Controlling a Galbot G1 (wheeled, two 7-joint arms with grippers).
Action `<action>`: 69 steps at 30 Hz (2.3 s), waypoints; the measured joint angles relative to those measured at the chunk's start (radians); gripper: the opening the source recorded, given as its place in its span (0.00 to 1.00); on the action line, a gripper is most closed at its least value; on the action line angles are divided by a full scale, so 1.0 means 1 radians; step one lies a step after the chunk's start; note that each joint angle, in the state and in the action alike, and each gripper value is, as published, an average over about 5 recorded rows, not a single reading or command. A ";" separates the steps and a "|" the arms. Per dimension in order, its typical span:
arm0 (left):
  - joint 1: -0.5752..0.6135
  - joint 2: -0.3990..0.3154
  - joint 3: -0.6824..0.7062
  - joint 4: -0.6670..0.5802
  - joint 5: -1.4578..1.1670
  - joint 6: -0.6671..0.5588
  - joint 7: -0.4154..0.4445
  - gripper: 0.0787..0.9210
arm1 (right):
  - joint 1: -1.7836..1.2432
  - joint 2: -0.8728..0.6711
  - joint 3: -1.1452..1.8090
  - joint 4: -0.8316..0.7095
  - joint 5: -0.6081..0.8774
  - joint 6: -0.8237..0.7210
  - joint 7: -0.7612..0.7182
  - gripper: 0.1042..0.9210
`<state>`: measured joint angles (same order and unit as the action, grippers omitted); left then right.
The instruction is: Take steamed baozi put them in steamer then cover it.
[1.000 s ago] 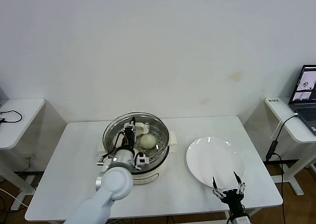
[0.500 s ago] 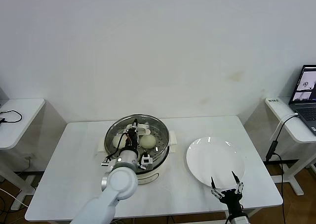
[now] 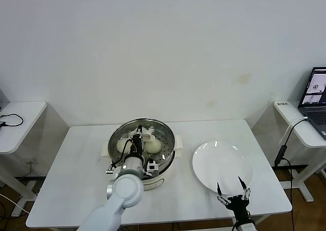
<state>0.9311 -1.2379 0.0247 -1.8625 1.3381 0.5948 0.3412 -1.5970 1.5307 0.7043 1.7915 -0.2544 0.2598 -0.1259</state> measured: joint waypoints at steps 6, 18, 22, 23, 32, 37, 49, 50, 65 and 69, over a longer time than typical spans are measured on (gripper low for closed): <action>0.012 -0.001 -0.009 -0.015 -0.006 -0.001 -0.013 0.34 | -0.005 0.002 -0.005 0.004 -0.004 0.001 0.000 0.88; 0.100 0.042 -0.056 -0.112 -0.025 -0.024 -0.042 0.75 | -0.017 0.002 -0.005 0.018 -0.007 0.002 0.000 0.88; 0.162 0.068 -0.088 -0.181 -0.046 -0.046 -0.066 0.86 | -0.021 0.002 -0.004 0.021 -0.007 0.002 0.001 0.88; 0.180 0.075 -0.098 -0.200 -0.053 -0.053 -0.075 0.87 | -0.022 0.002 -0.004 0.021 -0.007 0.002 0.001 0.88; 0.395 0.099 -0.230 -0.377 -0.228 -0.147 -0.212 0.88 | -0.033 -0.001 -0.008 0.027 -0.003 0.009 0.001 0.88; 0.536 0.074 -0.377 -0.421 -0.479 -0.270 -0.318 0.88 | -0.044 -0.014 -0.018 0.035 0.019 0.020 -0.002 0.88; 0.820 0.023 -0.641 -0.380 -1.216 -0.525 -0.482 0.88 | -0.109 -0.113 -0.081 0.103 0.140 -0.006 0.008 0.88; 0.837 0.019 -0.649 -0.370 -1.257 -0.546 -0.488 0.88 | -0.117 -0.123 -0.086 0.112 0.152 -0.013 0.011 0.88; 0.954 -0.035 -0.707 -0.276 -1.553 -0.709 -0.507 0.88 | -0.188 -0.206 -0.145 0.208 0.275 -0.095 0.016 0.88; 0.966 -0.044 -0.720 -0.253 -1.574 -0.714 -0.506 0.88 | -0.195 -0.210 -0.157 0.224 0.296 -0.119 0.016 0.88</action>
<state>1.8967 -1.2823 -0.6957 -2.1157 -0.2357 -0.1197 -0.1649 -1.7916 1.3203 0.5474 2.0158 0.0418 0.1404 -0.1097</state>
